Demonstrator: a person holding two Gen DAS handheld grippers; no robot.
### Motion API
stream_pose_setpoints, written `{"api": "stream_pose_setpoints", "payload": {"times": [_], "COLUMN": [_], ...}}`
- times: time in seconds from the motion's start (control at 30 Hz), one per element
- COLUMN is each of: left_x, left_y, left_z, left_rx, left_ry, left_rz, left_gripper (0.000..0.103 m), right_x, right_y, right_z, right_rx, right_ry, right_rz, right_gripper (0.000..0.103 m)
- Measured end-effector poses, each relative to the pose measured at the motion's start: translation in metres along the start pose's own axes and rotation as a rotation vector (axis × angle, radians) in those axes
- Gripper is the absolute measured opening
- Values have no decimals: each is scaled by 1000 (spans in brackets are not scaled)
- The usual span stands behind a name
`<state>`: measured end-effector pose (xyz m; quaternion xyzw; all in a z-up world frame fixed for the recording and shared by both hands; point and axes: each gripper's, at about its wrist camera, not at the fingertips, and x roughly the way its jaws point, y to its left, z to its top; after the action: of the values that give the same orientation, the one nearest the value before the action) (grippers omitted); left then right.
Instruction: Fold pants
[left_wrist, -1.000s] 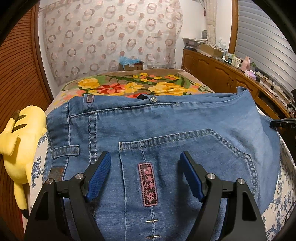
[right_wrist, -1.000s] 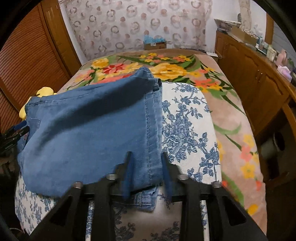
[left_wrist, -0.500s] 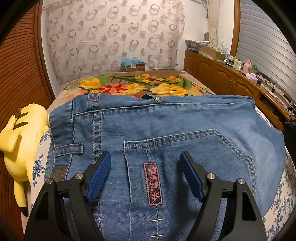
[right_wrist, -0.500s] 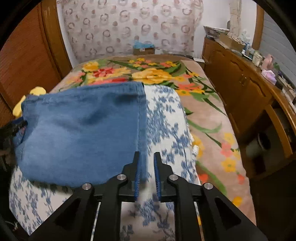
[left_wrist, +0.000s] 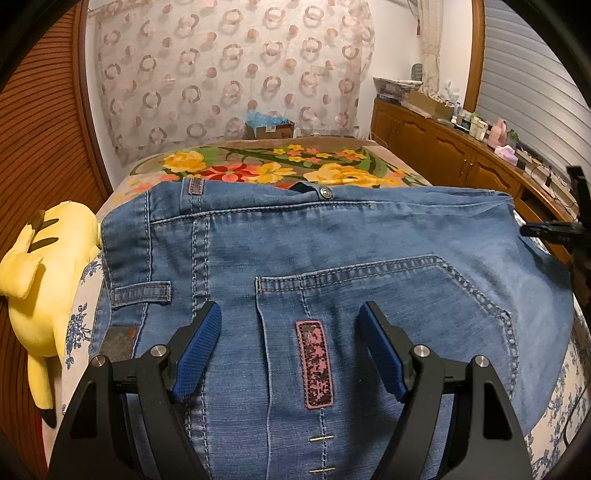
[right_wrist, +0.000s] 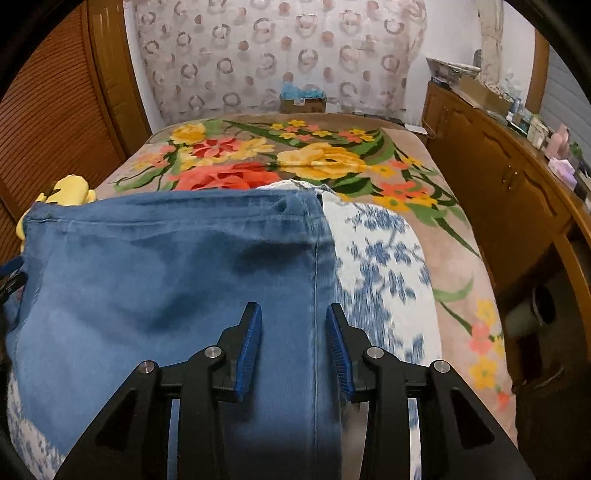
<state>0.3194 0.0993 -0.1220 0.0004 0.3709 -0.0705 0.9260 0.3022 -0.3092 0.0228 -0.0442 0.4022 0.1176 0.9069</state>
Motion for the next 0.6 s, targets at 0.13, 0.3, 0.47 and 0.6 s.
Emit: {"api": "stream_pose_setpoints", "payload": {"times": [0.13, 0.3, 0.47, 0.6], "left_x": [0, 2, 4, 4], "left_y": [0, 0, 0, 0], "left_z": [0, -2, -5, -5], "left_rx": [0, 3, 7, 7], "left_ry": [0, 5, 7, 6], "left_rz": [0, 2, 3, 3], "left_gripper": [78, 78, 78, 78], "right_x": [7, 16, 28, 32], "right_y": [1, -3, -8, -6], "right_z": [18, 34, 44, 41], "right_rx": [-10, -20, -62, -107], "right_ry": [17, 12, 8, -22], "right_rz": [5, 23, 47, 66], "right_gripper": [49, 53, 55, 55]}}
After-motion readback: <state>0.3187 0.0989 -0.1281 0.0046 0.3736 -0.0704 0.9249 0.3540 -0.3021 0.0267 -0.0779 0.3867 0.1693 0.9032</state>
